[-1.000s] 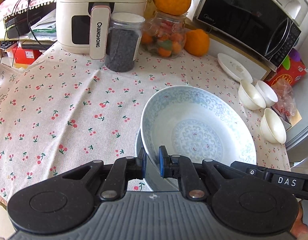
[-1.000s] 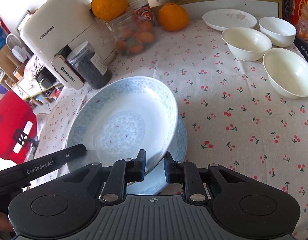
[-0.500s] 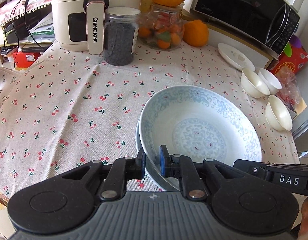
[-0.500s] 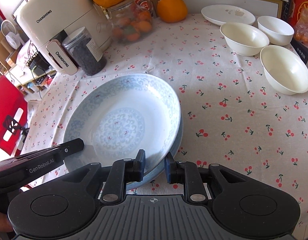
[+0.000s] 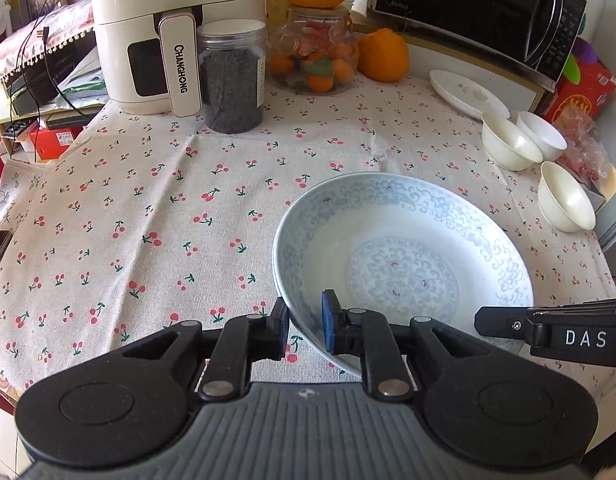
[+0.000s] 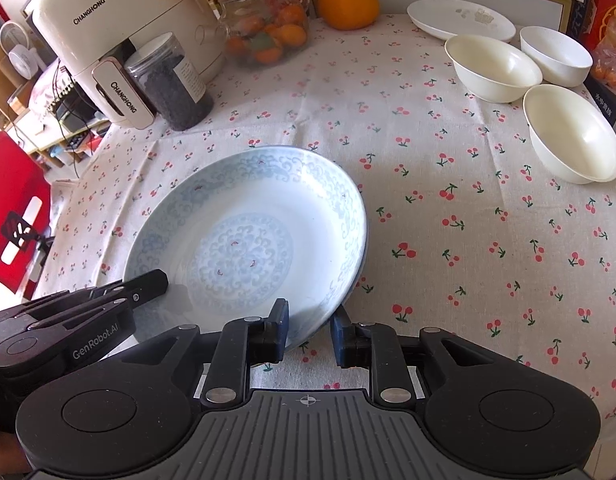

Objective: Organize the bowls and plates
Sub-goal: 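Carry the second blue-patterned plate with both tools and lower it onto the first, then open both tools to release the stacked plate and pull them back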

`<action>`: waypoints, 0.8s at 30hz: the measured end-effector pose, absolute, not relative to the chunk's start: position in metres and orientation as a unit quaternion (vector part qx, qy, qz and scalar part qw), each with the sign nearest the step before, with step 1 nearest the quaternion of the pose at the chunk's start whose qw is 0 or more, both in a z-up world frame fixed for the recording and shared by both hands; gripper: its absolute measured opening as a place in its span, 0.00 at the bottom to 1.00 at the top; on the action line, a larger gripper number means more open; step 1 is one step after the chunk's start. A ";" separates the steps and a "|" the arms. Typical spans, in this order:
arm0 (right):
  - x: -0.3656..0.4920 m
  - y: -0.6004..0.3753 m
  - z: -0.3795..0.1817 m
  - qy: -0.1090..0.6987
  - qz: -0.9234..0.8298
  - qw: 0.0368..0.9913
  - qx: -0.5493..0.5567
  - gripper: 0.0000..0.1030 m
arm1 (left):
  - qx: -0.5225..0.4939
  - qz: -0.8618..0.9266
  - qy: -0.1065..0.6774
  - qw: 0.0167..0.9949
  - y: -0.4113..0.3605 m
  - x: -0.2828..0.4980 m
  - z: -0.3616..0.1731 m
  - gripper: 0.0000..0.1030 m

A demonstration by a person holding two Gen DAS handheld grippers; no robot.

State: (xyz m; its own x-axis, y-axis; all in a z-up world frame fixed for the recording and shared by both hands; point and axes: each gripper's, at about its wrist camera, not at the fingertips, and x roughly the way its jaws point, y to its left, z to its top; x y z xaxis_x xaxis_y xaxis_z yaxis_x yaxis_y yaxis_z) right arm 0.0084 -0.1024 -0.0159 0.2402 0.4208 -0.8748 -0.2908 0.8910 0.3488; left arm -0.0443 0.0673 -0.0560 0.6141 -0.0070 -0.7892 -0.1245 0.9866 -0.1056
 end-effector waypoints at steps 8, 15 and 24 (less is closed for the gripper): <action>0.008 -0.101 -0.018 0.582 0.225 0.780 0.051 0.22 | -0.060 0.038 0.443 0.894 0.063 -0.045 -0.059 0.16; 0.010 -0.097 -0.019 0.579 0.221 0.784 0.037 0.22 | -0.042 0.045 0.442 0.895 0.058 -0.044 -0.062 0.17; 0.004 -0.084 -0.019 0.556 0.210 0.804 -0.014 0.23 | -0.009 0.057 0.437 0.898 0.050 -0.043 -0.063 0.17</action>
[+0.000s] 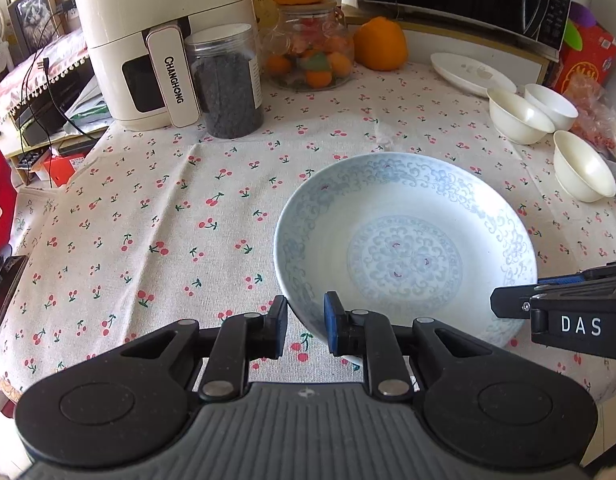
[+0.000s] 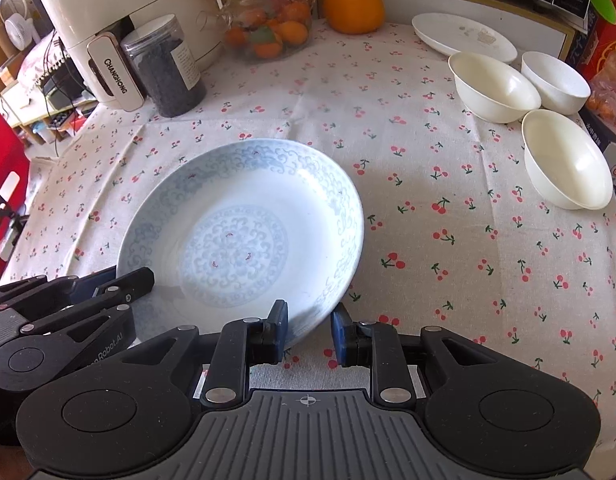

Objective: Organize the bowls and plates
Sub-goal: 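Open both tools to release the stacked plate and pull them back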

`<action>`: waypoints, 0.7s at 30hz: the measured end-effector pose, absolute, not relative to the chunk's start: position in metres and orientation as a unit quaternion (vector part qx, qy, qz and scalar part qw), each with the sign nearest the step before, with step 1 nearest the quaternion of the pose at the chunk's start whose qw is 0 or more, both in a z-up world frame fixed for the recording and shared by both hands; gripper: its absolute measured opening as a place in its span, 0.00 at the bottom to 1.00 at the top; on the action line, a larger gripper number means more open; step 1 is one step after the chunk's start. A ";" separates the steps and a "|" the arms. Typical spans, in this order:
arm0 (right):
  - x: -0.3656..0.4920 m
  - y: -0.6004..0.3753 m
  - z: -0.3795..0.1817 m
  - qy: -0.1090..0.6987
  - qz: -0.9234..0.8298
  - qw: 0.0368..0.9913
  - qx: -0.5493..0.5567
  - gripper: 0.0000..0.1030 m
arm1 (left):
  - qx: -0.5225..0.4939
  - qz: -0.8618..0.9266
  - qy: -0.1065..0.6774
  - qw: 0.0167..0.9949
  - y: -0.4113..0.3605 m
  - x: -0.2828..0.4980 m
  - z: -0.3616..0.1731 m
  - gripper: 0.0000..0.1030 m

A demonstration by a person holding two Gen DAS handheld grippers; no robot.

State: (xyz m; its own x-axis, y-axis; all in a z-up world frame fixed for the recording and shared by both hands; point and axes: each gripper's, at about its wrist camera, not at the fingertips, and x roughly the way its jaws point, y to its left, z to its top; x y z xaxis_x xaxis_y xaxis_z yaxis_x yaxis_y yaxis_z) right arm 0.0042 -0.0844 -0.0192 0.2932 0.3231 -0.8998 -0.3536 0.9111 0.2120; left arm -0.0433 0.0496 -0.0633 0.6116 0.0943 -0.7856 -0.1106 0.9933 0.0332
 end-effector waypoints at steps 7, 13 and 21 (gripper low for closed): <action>0.005 -0.083 -0.020 0.550 0.210 0.808 -0.022 0.23 | -0.010 0.057 0.436 0.898 0.051 -0.042 -0.063 0.17; 0.005 -0.083 -0.020 0.546 0.213 0.810 -0.027 0.25 | -0.023 0.058 0.439 0.897 0.053 -0.041 -0.064 0.17; 0.013 -0.091 -0.020 0.546 0.211 0.811 -0.013 0.24 | -0.035 0.060 0.441 0.895 0.057 -0.037 -0.063 0.17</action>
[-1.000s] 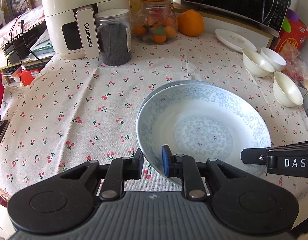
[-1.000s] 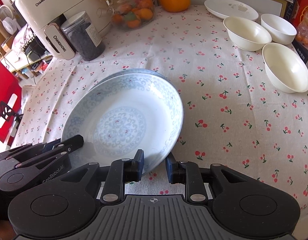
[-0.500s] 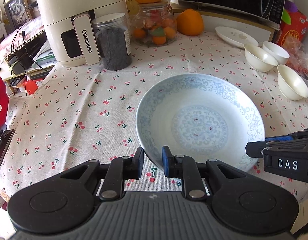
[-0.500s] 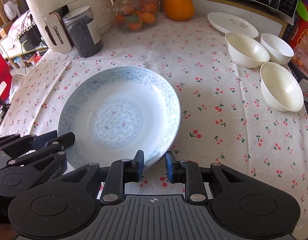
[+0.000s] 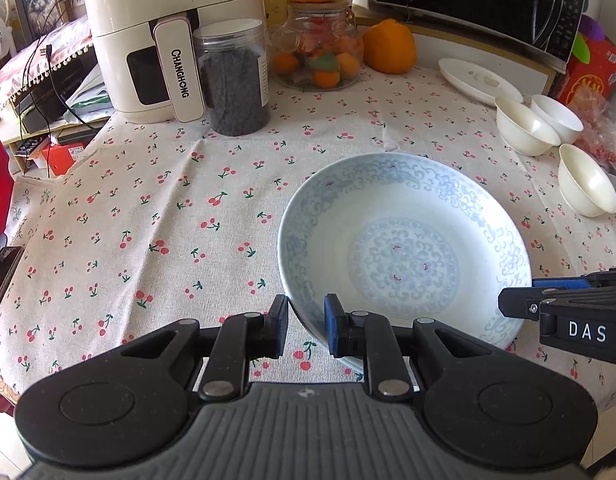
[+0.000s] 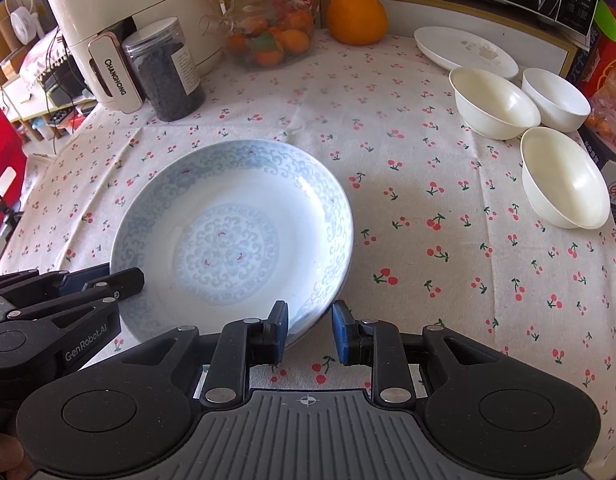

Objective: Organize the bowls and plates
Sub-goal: 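Open both tools to release the stacked plate and pull them back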

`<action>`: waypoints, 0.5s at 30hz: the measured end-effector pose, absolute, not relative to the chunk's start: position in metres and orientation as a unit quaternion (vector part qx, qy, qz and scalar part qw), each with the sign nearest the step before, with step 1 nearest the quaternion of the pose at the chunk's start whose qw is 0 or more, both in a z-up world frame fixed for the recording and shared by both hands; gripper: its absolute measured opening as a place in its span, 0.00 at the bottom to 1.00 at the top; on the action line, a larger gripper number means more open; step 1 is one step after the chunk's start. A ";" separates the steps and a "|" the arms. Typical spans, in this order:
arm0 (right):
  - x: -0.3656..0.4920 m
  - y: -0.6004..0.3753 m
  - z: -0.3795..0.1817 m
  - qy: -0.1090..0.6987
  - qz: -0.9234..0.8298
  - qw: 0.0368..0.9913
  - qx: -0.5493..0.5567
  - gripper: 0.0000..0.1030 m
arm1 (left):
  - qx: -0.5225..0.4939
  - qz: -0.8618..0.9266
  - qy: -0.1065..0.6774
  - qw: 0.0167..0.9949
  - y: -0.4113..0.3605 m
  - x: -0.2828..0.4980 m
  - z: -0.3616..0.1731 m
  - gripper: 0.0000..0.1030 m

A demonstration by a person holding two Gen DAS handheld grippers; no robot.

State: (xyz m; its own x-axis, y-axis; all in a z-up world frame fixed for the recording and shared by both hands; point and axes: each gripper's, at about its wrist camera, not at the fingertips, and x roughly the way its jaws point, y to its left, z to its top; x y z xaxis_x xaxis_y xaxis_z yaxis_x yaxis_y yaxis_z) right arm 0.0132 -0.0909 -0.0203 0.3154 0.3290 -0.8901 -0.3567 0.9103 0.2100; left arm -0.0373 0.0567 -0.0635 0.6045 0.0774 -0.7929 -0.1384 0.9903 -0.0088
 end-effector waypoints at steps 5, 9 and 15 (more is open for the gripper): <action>0.022 -0.102 -0.015 0.539 0.208 0.816 0.011 0.24 | -0.033 0.067 0.438 0.896 0.057 -0.034 -0.062 0.20; 0.030 -0.114 -0.008 0.528 0.206 0.823 0.035 0.24 | -0.033 0.074 0.426 0.901 0.058 -0.032 -0.056 0.22; 0.045 -0.138 0.001 0.520 0.203 0.826 0.077 0.30 | -0.051 0.072 0.416 0.905 0.062 -0.023 -0.046 0.35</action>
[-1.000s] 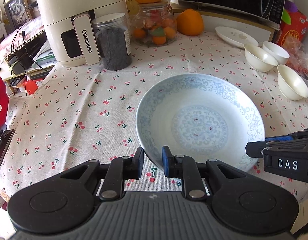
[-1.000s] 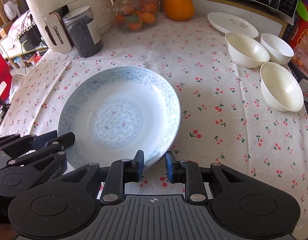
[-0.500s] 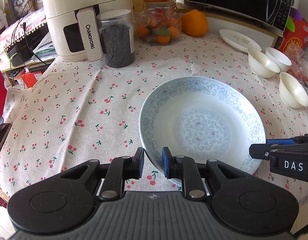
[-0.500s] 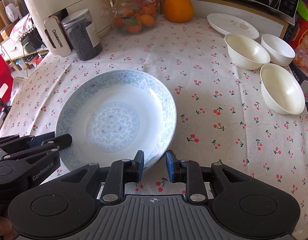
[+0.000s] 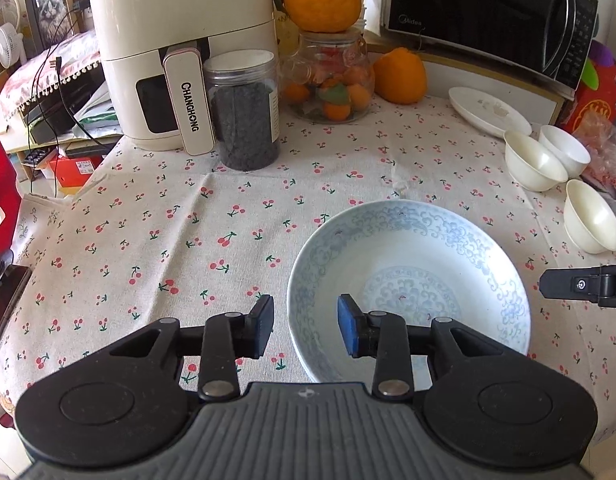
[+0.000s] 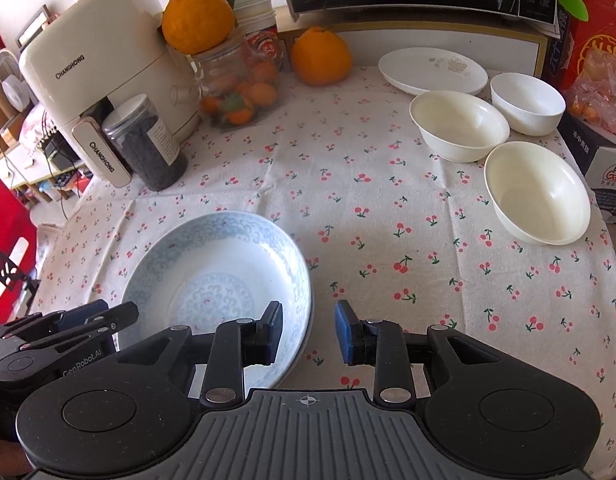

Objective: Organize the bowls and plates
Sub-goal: 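Open both tools to release the stacked plate and pull them back, then move both tools to the white rose-print plate beside the microwave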

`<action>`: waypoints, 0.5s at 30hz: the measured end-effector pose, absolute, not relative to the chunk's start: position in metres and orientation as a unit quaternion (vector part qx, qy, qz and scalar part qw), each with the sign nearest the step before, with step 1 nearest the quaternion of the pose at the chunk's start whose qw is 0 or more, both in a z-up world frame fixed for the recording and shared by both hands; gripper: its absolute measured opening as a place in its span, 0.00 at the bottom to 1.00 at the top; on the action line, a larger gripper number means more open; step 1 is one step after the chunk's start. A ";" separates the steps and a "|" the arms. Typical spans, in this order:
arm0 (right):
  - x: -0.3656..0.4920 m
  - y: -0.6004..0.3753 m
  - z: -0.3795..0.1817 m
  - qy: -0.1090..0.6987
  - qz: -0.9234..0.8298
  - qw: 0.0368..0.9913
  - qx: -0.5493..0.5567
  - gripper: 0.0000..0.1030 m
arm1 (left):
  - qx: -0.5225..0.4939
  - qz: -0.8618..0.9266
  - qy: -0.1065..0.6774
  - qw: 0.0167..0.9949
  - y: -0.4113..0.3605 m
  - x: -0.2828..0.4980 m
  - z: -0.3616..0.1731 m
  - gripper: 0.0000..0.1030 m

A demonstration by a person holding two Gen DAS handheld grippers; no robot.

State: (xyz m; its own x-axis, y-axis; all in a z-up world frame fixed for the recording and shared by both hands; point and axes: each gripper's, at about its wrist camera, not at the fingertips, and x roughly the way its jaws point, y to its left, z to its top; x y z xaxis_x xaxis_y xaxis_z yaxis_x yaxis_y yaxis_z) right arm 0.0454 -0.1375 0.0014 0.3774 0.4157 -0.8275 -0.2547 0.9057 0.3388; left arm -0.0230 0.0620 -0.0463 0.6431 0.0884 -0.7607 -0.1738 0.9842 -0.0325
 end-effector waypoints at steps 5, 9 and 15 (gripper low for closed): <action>0.062 -0.165 0.009 0.509 0.187 0.832 0.117 0.44 | -0.094 0.050 0.407 0.907 0.063 -0.011 -0.035 0.55; 0.081 -0.191 0.018 0.496 0.176 0.835 0.158 0.44 | -0.128 0.036 0.400 0.907 0.059 0.005 -0.025 0.66; 0.126 -0.235 0.019 0.476 0.147 0.830 0.250 0.54 | -0.175 0.010 0.399 0.900 0.047 0.046 -0.007 0.71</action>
State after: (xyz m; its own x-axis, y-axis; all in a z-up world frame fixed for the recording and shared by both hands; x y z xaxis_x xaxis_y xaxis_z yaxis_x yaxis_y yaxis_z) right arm 0.1259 -0.2350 0.0189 0.5038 0.4819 -0.7169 -0.0057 0.8318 0.5551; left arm 0.0461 0.0467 -0.0072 0.6808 -0.1210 -0.7224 -0.1578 0.9389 -0.3060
